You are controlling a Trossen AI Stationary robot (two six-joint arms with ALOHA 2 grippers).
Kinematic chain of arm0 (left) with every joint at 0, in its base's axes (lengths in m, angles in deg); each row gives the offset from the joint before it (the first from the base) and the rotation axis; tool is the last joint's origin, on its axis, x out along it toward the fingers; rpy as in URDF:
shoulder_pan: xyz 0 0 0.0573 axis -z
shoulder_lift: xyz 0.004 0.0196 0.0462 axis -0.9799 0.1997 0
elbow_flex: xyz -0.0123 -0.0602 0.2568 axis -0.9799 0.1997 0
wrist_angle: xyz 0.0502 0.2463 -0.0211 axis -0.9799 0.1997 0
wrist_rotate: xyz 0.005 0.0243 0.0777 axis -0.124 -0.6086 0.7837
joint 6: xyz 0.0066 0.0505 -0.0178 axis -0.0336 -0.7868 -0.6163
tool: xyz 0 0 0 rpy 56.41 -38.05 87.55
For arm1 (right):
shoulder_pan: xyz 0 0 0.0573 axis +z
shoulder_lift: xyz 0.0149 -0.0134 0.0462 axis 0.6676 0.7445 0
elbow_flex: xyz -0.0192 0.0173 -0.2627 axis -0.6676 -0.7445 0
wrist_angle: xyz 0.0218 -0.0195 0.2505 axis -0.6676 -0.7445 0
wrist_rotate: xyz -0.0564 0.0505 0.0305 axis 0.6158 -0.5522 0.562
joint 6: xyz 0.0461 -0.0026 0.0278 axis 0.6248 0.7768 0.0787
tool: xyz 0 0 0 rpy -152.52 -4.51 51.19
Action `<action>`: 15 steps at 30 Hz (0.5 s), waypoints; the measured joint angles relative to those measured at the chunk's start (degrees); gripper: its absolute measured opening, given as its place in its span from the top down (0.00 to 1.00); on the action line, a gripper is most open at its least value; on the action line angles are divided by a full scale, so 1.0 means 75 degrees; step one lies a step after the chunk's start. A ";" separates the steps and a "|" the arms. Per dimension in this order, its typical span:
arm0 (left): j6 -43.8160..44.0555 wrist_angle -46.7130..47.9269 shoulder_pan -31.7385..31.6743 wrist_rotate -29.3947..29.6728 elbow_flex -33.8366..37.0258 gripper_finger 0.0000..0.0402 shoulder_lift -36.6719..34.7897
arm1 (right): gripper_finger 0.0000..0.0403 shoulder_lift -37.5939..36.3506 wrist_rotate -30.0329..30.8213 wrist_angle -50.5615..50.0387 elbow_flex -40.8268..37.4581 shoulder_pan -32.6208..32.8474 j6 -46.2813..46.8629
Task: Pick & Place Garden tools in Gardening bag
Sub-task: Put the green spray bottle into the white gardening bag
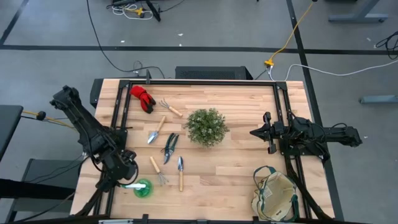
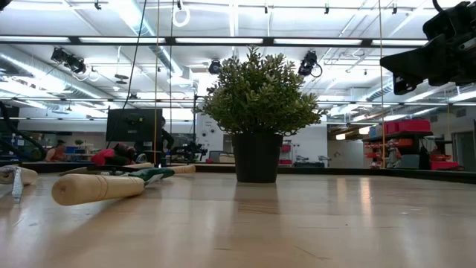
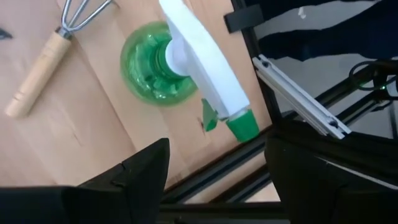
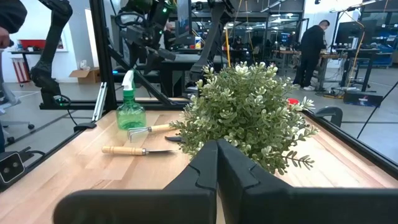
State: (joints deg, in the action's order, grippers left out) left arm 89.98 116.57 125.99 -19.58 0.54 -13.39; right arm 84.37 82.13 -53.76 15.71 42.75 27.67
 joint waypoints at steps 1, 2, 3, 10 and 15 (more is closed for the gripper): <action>0.0000 0.0129 0.0000 0.0017 -0.0112 0.32 0.0034 | 0.97 0.0000 -0.0001 -0.0002 -0.0003 -0.0001 -0.0003; 0.0002 0.0255 0.0000 0.0038 -0.0250 0.32 0.0074 | 0.97 0.0000 0.0002 -0.0001 -0.0002 0.0000 -0.0001; 0.0016 0.0364 0.0000 0.0085 -0.0385 0.32 0.0118 | 0.97 0.0000 0.0002 -0.0002 -0.0002 -0.0003 0.0000; 0.0401 0.0950 0.0071 0.0310 -0.1071 0.32 0.0466 | 0.97 0.0000 0.0000 -0.0002 -0.0001 -0.0001 -0.0001; 0.0794 0.0984 0.0326 0.0307 -0.1118 0.32 0.0713 | 0.97 0.0000 0.0002 -0.0002 -0.0003 0.0000 0.0000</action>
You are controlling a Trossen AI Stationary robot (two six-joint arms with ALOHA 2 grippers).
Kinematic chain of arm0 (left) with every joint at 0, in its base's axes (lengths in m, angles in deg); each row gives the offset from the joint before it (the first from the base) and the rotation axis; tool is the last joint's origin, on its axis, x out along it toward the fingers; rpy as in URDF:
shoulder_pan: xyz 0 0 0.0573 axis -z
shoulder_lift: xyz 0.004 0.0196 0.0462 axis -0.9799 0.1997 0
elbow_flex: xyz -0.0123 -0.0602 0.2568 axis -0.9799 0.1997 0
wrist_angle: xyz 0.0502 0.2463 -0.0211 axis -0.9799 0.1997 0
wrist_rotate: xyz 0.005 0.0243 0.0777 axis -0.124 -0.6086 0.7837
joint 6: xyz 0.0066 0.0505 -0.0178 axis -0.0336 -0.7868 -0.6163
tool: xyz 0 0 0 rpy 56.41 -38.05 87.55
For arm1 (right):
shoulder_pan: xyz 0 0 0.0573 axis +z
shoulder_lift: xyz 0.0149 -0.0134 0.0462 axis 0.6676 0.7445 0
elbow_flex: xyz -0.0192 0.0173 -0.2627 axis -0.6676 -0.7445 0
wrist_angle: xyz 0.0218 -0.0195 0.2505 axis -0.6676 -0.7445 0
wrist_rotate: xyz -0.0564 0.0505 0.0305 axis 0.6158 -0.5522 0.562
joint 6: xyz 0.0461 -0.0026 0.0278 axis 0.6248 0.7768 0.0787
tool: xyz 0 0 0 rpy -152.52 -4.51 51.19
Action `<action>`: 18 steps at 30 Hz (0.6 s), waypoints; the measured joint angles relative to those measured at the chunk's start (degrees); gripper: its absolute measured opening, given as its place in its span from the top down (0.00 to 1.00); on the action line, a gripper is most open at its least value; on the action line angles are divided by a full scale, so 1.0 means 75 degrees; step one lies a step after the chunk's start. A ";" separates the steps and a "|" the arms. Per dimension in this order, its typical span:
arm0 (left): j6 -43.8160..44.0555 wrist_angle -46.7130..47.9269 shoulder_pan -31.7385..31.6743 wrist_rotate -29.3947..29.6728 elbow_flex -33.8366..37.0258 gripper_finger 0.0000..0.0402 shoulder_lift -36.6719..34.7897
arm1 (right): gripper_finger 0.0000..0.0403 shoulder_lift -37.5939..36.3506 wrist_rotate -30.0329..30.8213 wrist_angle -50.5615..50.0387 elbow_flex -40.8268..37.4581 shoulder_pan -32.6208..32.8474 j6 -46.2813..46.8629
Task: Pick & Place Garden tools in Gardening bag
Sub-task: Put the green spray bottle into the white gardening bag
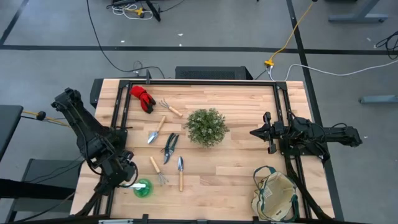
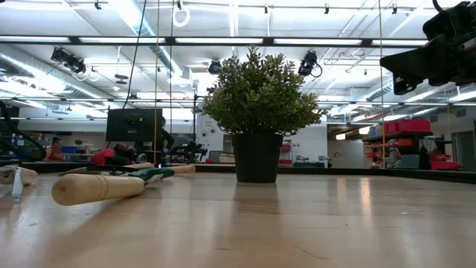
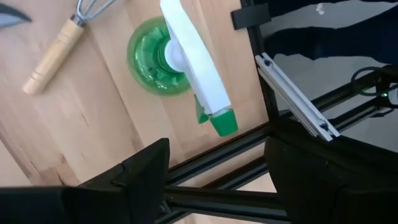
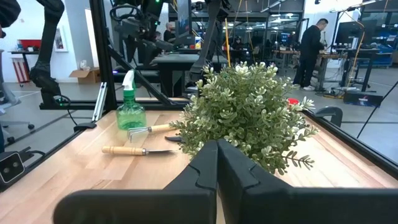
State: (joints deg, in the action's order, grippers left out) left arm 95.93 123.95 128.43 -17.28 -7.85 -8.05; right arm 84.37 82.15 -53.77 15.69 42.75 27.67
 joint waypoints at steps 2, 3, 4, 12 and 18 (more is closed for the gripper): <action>0.0150 0.0000 0.0086 0.0088 0.0000 0.32 0.0098 | 0.97 0.0000 0.0000 0.0000 0.0003 0.0000 0.0000; 0.0223 0.0002 0.0118 0.0141 0.0000 0.32 0.0135 | 0.97 0.0000 -0.0001 0.0002 0.0000 -0.0001 -0.0001; 0.0313 0.0000 0.0147 0.0210 0.0000 0.32 0.0163 | 0.97 0.0000 -0.0002 0.0001 0.0000 0.0000 -0.0001; 0.0963 -0.0008 0.0231 0.0397 -0.0003 0.32 0.0238 | 0.97 0.0000 -0.0003 0.0002 0.0002 0.0000 -0.0002; 0.1254 -0.0020 0.0231 0.0408 -0.0003 0.32 0.0238 | 0.97 0.0000 -0.0001 0.0000 0.0000 0.0000 -0.0001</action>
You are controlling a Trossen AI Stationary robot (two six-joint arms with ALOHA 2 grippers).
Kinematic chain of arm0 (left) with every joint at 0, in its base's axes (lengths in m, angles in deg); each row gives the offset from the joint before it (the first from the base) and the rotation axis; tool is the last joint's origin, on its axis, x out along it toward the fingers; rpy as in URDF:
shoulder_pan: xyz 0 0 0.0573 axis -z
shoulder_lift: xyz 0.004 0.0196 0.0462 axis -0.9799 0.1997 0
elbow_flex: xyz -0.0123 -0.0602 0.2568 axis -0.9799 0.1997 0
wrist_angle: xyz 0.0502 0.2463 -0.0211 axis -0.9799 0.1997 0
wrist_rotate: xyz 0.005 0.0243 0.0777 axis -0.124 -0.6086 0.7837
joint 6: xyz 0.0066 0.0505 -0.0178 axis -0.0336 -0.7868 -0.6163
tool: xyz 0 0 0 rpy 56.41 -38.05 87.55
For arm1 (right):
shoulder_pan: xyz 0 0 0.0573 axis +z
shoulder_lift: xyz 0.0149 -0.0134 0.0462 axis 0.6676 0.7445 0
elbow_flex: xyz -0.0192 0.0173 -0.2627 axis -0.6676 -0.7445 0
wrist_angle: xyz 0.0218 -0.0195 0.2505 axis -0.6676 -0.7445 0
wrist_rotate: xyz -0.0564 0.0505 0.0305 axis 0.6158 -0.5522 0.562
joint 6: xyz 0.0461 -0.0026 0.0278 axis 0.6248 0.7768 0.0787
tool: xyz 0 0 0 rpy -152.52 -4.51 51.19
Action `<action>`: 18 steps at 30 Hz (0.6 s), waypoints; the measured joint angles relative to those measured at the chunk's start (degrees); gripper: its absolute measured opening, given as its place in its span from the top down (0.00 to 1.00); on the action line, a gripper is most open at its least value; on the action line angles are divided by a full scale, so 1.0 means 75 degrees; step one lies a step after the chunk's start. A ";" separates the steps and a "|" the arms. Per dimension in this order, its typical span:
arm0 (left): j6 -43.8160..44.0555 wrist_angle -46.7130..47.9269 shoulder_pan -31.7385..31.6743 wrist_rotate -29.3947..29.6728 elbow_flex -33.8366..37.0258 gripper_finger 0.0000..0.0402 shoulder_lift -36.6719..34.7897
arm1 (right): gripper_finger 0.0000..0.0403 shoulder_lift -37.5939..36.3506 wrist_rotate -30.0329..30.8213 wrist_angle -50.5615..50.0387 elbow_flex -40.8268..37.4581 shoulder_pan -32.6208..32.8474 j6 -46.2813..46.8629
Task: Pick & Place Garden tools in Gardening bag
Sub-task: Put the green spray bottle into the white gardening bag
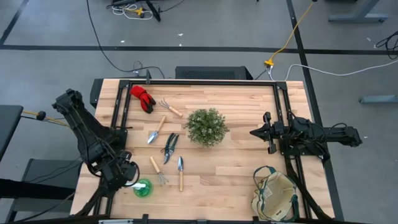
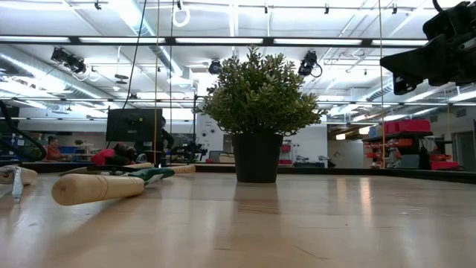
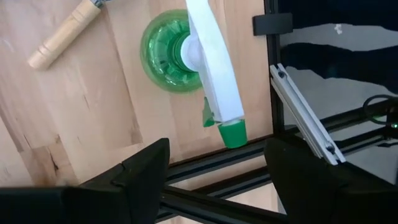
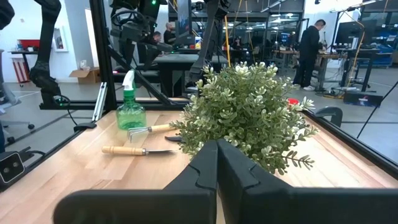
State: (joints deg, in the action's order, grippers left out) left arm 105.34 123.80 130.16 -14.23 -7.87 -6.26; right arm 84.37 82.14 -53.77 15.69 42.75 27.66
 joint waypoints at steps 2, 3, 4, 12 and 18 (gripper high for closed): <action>0.0004 -0.0012 0.0000 0.0033 0.0000 0.32 0.0031 | 0.97 0.0000 0.0001 0.0000 0.0000 0.0000 0.0001; 0.0006 -0.0018 0.0009 0.0068 0.0000 0.32 0.0054 | 0.97 0.0000 0.0000 0.0001 0.0000 -0.0001 0.0001; 0.0050 -0.0023 0.0024 0.0107 0.0000 0.32 0.0085 | 0.97 0.0000 0.0000 0.0003 0.0002 0.0000 -0.0001; 0.0186 -0.0250 0.0096 0.0264 0.0000 0.32 0.0289 | 0.97 0.0000 0.0001 0.0003 0.0001 -0.0003 0.0001; 0.0221 -0.0376 0.0093 0.0747 0.0000 0.32 0.0286 | 0.97 0.0000 0.0001 0.0001 0.0002 0.0000 0.0000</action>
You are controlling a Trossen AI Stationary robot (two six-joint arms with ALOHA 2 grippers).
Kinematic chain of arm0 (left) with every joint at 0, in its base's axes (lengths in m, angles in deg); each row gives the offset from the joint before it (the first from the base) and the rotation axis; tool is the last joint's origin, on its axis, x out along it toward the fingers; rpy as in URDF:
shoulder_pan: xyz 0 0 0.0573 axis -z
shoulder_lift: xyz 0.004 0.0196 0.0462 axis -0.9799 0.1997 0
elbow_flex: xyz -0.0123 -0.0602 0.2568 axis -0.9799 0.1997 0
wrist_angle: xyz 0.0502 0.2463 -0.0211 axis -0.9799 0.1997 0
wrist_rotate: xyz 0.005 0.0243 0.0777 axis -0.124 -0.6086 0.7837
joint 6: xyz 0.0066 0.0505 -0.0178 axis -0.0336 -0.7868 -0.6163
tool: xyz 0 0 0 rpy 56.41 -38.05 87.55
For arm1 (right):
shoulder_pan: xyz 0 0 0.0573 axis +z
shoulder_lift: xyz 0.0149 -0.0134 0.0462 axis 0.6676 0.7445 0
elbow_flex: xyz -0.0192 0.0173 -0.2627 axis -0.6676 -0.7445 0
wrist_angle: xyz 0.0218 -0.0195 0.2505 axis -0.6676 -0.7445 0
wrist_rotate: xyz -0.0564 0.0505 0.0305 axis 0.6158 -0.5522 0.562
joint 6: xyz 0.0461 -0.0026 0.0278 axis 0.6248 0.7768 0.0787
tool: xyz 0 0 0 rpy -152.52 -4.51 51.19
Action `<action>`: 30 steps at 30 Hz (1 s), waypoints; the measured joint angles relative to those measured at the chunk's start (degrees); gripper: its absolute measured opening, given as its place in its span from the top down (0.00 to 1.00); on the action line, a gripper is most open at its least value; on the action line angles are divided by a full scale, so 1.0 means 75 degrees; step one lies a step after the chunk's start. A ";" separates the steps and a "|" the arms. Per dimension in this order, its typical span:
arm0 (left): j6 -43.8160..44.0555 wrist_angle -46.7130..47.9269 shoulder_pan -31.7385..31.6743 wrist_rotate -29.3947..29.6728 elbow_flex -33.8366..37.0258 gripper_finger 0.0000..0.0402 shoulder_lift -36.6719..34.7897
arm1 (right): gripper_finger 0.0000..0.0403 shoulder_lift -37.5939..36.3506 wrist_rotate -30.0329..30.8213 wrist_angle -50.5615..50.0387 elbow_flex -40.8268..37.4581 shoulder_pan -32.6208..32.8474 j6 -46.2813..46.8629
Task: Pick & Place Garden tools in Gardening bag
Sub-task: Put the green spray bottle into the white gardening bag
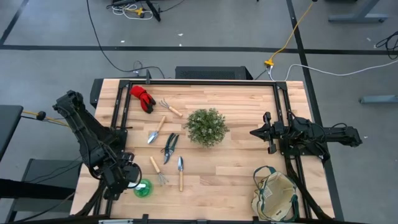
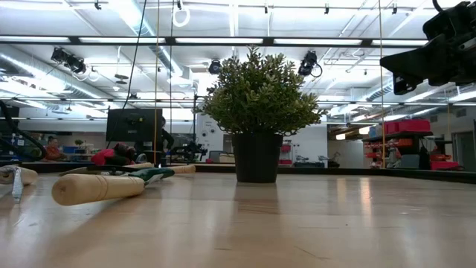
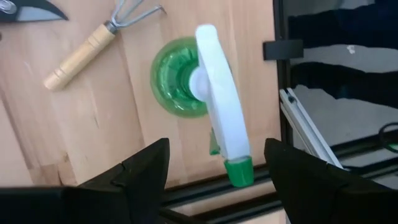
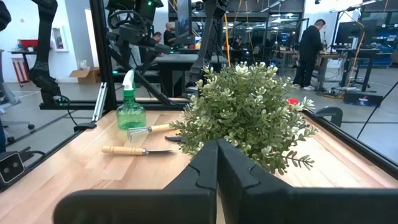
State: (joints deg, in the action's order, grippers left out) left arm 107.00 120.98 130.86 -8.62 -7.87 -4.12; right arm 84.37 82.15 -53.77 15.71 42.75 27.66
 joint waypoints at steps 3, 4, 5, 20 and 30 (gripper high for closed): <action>0.0070 0.0003 0.0000 0.0058 0.0000 0.32 0.0001 | 0.97 0.0000 -0.0001 0.0001 0.0001 -0.0001 0.0002; 0.0088 0.0000 0.0000 0.0058 0.0000 0.32 0.0000 | 0.97 0.0000 -0.0003 0.0000 0.0000 -0.0001 0.0001; 0.0089 0.0003 0.0000 0.0058 0.0000 0.32 0.0003 | 0.97 0.0000 -0.0001 0.0001 0.0000 -0.0001 0.0002; 0.0077 -0.0076 0.0096 0.0058 0.0025 0.32 0.0079 | 0.97 0.0000 0.0000 0.0002 -0.0002 -0.0003 0.0002; 0.0165 -0.0268 0.0347 0.0040 0.0210 0.32 0.0157 | 0.97 0.0000 -0.0003 0.0002 -0.0002 -0.0001 0.0001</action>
State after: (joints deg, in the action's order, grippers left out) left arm 108.23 118.97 133.46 -8.32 -6.30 -2.94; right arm 84.37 82.13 -53.75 15.69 42.74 27.67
